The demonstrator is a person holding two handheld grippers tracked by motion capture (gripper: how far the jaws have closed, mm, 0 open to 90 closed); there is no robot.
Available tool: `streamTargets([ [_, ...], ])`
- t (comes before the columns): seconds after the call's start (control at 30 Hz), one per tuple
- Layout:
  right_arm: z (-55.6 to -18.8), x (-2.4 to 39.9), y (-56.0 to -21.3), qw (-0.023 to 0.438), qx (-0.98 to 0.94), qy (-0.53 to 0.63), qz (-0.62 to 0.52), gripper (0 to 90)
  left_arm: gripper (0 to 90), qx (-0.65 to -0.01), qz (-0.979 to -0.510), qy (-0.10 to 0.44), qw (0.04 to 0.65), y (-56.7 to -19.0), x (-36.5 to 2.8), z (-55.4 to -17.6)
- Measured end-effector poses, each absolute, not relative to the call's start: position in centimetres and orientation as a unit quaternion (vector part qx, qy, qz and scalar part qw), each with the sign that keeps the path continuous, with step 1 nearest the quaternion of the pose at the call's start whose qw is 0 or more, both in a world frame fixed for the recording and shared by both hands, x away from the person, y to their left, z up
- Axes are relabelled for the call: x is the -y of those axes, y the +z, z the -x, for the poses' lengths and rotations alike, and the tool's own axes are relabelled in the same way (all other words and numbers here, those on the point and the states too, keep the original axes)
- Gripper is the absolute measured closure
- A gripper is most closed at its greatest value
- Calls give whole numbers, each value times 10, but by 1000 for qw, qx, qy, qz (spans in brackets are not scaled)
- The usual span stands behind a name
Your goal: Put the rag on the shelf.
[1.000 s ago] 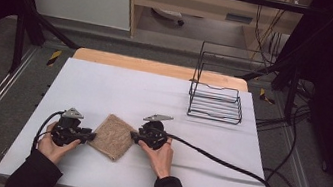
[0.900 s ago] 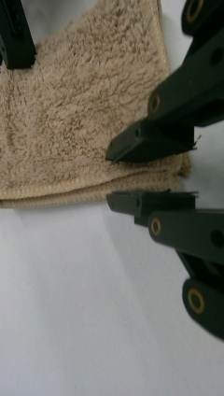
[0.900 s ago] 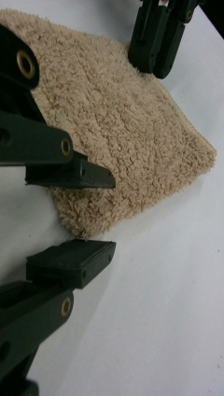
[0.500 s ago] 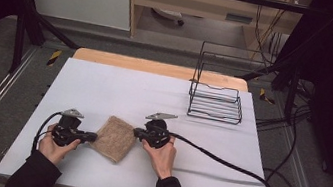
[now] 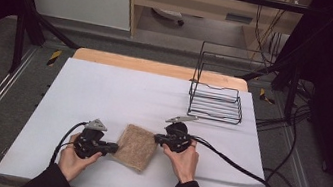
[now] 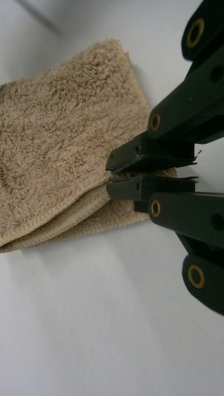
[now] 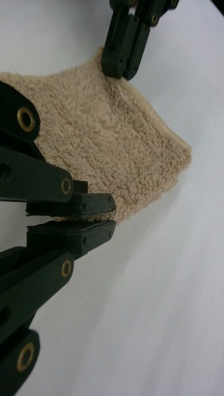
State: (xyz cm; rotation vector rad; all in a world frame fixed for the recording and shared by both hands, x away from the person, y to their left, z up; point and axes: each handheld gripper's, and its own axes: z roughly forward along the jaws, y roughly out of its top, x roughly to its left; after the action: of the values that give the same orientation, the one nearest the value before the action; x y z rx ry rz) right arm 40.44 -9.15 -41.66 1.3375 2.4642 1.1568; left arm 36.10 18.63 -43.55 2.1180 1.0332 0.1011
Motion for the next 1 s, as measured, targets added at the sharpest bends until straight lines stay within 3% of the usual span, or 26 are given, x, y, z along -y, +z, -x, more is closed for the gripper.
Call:
streamTargets([
  [0.1,-407,98,-427,77,-812,386,-432,851,779,-400,-834,60,375,-437,-181,-364],
  [0.27,-411,94,-444,110,-816,386,-416,822,521,-407,-829,87,374,-430,-185,-377],
  [0.3,-411,93,-445,114,-815,389,-414,811,521,-411,-828,90,371,-428,-186,-382],
  [0.4,-410,95,-441,127,-810,403,-406,665,381,-416,-823,93,375,-426,-186,-398],
  [0.43,-408,97,-438,129,-809,408,-402,610,361,-420,-821,92,375,-426,-185,-402],
  [0.47,-408,97,-438,129,-809,408,-402,610,361,-422,-821,94,374,-426,-183,-407],
  [0.5,-406,101,-433,134,-807,417,-396,517,323,-423,-821,96,373,-427,-181,-412],
  [0.53,-406,101,-433,134,-807,417,-396,517,323,-424,-819,99,373,-427,-178,-416],
  [0.67,-402,111,-428,122,-802,429,-398,341,302,-422,-820,99,375,-430,-168,-428],
  [0.87,-400,118,-428,118,-806,420,-401,322,354,-415,-832,93,358,-439,-155,-441],
  [1.0,-400,120,-430,114,-798,418,-418,344,438,-418,-831,73,359,-442,-155,-444],
])
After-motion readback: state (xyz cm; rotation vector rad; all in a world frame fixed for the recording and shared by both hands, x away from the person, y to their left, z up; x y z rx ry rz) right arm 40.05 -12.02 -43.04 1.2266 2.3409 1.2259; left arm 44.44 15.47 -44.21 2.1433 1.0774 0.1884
